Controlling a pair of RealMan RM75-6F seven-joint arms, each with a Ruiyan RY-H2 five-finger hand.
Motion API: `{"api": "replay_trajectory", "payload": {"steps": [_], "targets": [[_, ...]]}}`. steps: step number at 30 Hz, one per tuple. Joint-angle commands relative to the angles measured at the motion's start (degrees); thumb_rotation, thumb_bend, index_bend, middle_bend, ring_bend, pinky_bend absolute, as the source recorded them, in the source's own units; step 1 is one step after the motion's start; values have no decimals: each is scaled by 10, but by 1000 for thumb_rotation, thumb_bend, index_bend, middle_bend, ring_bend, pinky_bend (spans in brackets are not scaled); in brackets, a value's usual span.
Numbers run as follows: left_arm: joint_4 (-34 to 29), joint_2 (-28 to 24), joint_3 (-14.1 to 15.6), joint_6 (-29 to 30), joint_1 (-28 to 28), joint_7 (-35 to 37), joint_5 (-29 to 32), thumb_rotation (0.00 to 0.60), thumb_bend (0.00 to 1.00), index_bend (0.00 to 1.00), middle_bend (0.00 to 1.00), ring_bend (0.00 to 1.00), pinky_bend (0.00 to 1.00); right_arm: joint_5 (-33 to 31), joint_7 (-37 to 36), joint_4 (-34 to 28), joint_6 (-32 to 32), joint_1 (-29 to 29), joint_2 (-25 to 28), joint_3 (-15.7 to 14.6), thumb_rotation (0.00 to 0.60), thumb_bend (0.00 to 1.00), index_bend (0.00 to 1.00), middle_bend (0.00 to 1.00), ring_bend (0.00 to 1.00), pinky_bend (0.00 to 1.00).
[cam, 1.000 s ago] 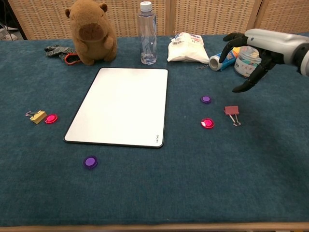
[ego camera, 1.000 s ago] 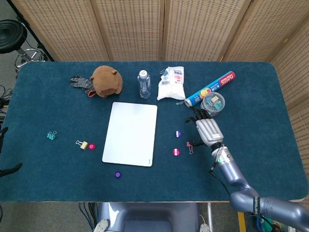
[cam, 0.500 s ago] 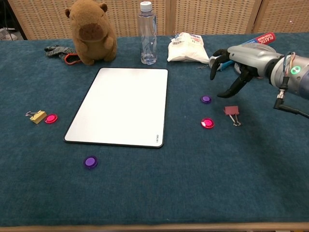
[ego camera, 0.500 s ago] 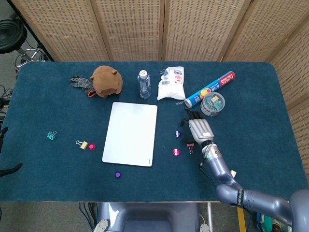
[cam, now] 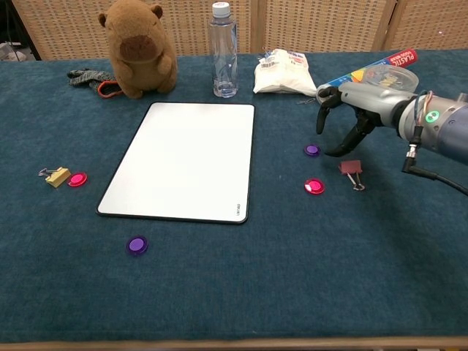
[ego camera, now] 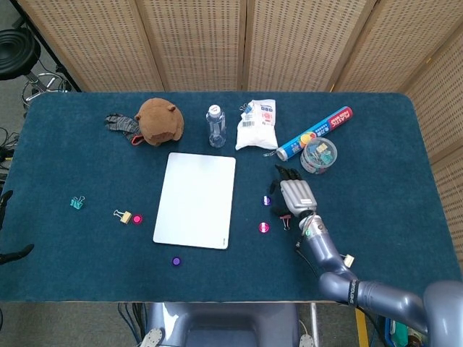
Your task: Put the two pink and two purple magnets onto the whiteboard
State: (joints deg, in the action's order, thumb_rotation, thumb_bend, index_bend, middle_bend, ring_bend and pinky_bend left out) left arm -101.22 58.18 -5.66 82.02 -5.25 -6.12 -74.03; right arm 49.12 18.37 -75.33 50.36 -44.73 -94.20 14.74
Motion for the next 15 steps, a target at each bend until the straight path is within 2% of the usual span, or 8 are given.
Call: {"api": "replay_trajectory", "payload": {"steps": [1, 15], "targets": [[0, 0, 0, 0, 0, 1, 0, 600, 84, 0, 0, 0, 0, -7, 1, 12, -4, -4, -9, 0, 600, 285, 417, 0, 0, 0], [0, -1, 1, -1, 0, 1, 1, 600, 85, 0, 0, 0, 0, -23, -7, 32, -17, -13, -26, 5, 600, 286, 418, 0, 0, 0]]}}
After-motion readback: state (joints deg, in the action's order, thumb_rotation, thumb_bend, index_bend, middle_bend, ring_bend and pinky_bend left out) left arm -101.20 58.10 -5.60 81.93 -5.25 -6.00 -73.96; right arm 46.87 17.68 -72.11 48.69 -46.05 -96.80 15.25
